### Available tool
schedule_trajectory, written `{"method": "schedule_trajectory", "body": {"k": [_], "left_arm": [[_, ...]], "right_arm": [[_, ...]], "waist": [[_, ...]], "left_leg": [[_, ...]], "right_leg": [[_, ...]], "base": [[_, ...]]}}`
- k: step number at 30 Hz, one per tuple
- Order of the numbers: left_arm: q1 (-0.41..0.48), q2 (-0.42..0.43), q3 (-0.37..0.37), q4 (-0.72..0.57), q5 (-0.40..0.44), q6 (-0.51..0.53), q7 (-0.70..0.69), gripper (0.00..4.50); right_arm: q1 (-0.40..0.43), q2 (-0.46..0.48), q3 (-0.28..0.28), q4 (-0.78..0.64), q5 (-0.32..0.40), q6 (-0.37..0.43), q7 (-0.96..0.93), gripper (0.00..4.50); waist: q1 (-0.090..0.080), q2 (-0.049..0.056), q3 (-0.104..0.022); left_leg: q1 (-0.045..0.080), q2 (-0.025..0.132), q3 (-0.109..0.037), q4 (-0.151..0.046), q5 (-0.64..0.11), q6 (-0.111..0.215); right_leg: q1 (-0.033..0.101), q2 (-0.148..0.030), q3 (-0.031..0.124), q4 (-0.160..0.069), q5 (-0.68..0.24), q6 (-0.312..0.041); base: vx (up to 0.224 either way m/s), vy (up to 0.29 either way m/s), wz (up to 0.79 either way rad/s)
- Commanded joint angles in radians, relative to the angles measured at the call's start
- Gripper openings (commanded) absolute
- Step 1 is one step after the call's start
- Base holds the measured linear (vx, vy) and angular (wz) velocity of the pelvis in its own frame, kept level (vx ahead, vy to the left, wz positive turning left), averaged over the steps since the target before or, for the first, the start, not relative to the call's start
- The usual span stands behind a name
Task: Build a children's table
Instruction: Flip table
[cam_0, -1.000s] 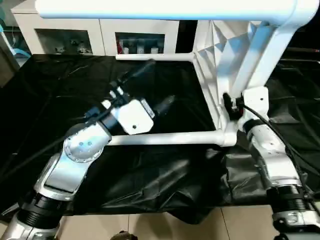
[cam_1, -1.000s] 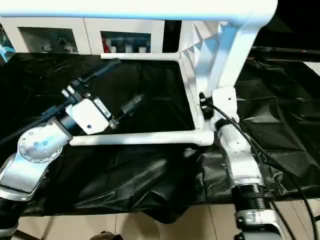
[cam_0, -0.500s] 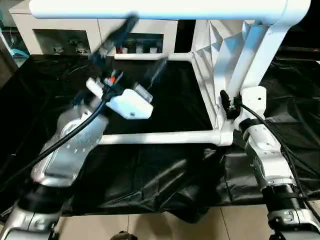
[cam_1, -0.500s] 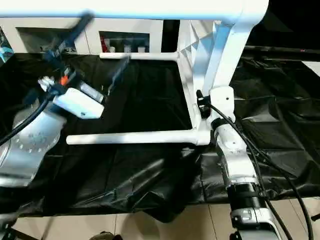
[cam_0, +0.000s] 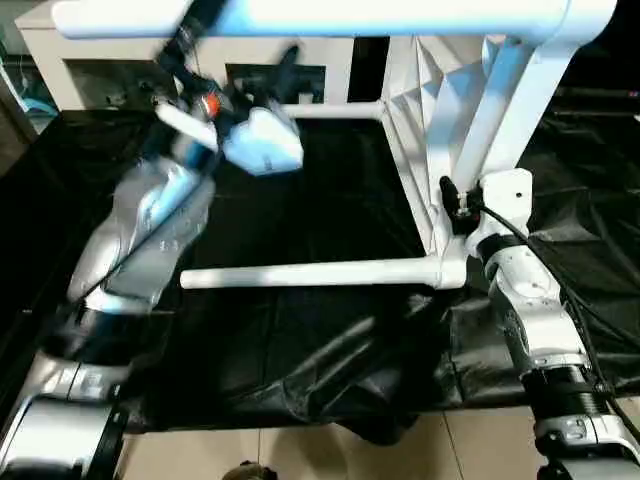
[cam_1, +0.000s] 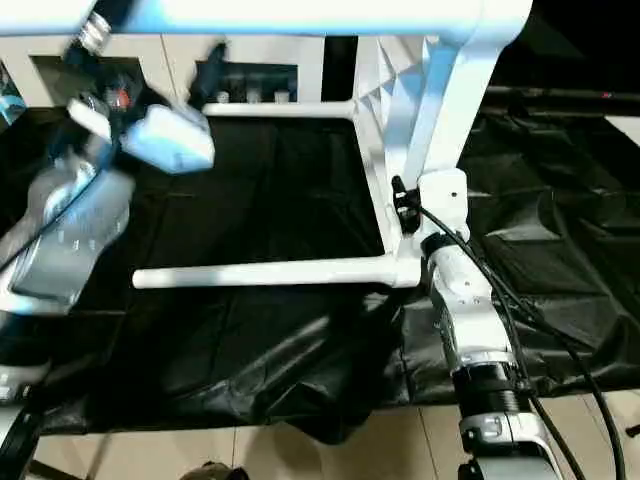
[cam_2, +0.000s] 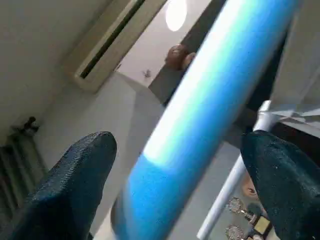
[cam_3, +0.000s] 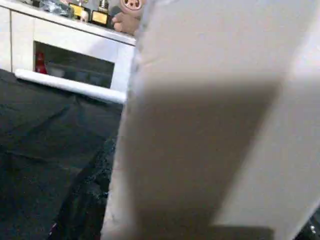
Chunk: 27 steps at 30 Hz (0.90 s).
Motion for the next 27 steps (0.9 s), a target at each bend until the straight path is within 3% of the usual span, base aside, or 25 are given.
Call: {"method": "schedule_trajectory", "body": {"k": [1, 9, 11, 12, 16, 27], "left_arm": [[-0.016, -0.008, 0.010, 0.006, -0.017, 0.005, 0.009, 4.22], [-0.036, -0.020, 0.022, 0.038, -0.033, 0.036, 0.006, 3.72], [-0.055, -0.018, 0.021, 0.060, -0.032, 0.035, 0.011, 3.63], [-0.055, -0.018, 0.021, 0.060, -0.032, 0.035, 0.011, 3.35], [-0.064, -0.024, 0.016, 0.073, -0.046, 0.040, 0.000, 3.25], [-0.066, -0.020, 0.051, 0.096, -0.069, 0.065, 0.001, 2.75]], "right_arm": [[-0.025, -0.007, 0.013, -0.008, -0.036, -0.025, 0.005, 2.13], [-0.018, -0.006, 0.018, -0.009, -0.041, -0.051, 0.008, 2.12], [-0.017, -0.006, 0.021, -0.010, -0.043, -0.058, 0.010, 2.12], [-0.017, -0.006, 0.021, -0.010, -0.043, -0.058, 0.010, 2.11], [-0.012, -0.009, 0.028, -0.014, -0.050, -0.076, 0.015, 2.11], [0.004, -0.042, 0.031, -0.041, -0.065, -0.103, 0.038, 2.10]], "waist": [[0.007, 0.005, -0.073], [0.008, 0.009, -0.071], [0.009, 0.017, -0.071], [0.008, 0.014, -0.071], [0.011, 0.022, -0.072], [0.018, 0.024, -0.072]], "left_leg": [[0.037, 0.085, -0.060, -0.070, -0.264, -0.010], [0.038, 0.086, -0.061, -0.072, -0.281, -0.010], [0.038, 0.085, -0.061, -0.072, -0.284, -0.012], [0.038, 0.085, -0.061, -0.071, -0.284, -0.011], [0.038, 0.084, -0.061, -0.070, -0.279, -0.007], [0.035, 0.084, -0.059, -0.068, -0.261, 0.014]], "right_leg": [[0.020, -0.065, 0.035, -0.058, -0.041, -0.217], [0.020, -0.065, 0.035, -0.060, -0.064, -0.219], [0.019, -0.065, 0.035, -0.059, -0.062, -0.219], [0.019, -0.064, 0.035, -0.060, -0.058, -0.218], [0.021, -0.067, 0.036, -0.059, -0.051, -0.224], [0.020, -0.067, 0.036, -0.063, -0.083, -0.219]], "base": [[0.000, 0.000, 0.00], [0.000, 0.000, 0.00], [0.000, 0.000, 0.00], [0.000, 0.000, 0.00], [0.000, 0.000, 0.00], [0.000, 0.000, 0.00]]}}
